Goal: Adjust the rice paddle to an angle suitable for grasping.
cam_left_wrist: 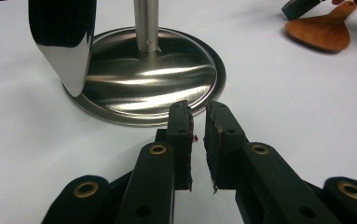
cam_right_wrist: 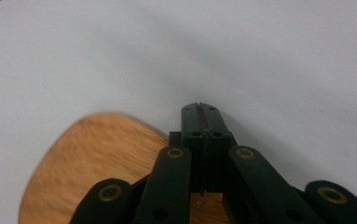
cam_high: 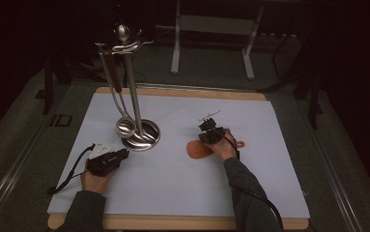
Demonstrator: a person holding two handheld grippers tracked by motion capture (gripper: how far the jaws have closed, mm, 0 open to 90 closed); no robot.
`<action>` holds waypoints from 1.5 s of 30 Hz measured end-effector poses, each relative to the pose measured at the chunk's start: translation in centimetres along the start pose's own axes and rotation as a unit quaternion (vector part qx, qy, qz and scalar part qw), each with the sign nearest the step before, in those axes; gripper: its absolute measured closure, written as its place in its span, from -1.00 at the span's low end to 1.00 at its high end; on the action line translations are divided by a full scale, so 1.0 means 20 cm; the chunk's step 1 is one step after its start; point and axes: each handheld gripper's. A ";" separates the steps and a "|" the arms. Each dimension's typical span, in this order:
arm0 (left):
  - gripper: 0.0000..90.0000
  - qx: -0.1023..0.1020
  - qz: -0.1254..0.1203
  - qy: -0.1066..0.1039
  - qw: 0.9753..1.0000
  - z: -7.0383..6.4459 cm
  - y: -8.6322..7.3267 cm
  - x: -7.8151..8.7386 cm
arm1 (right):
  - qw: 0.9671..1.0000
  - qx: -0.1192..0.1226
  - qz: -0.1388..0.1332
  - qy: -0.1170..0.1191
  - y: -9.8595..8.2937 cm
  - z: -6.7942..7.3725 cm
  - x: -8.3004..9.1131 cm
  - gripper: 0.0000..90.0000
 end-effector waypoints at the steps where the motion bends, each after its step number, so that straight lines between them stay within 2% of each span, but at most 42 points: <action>1: 0.80 0.000 0.000 0.000 1.000 0.00 0.00 0.00 | 1.000 0.001 0.000 0.004 0.00 0.01 0.00 1.00; 10: 0.80 0.000 0.000 0.000 1.000 0.00 0.00 0.00 | 0.999 0.015 -0.011 0.032 -0.06 0.08 0.04 1.00; 14: 0.80 0.000 0.000 0.000 1.000 0.00 0.00 0.00 | 0.999 0.009 -0.011 0.044 -0.10 0.09 0.06 1.00; 24: 0.80 0.000 0.000 0.000 1.000 0.00 0.00 0.00 | 0.997 0.038 0.005 0.063 -0.20 0.08 0.15 1.00; 32: 0.80 0.001 0.001 0.000 1.000 0.00 0.00 0.00 | 0.995 0.062 0.024 0.068 -0.28 0.05 0.22 1.00; 38: 0.80 0.000 0.001 0.000 1.000 0.00 0.00 0.00 | 0.995 0.060 0.039 0.070 -0.32 -0.02 0.25 0.98; 42: 0.79 0.001 0.002 -0.001 1.000 0.00 0.00 0.00 | 0.994 0.070 0.046 0.069 -0.32 -0.04 0.26 0.87; 45: 0.79 0.001 0.002 -0.001 1.000 0.00 0.00 0.00 | 0.995 0.077 0.045 0.055 -0.29 -0.06 0.27 0.79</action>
Point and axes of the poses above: each handheld gripper's, and its own axes: x roughly backward along the jaws, y roughly out of its top, z roughly to its left, and after that the axes turned 4 degrees about -y, right-handed
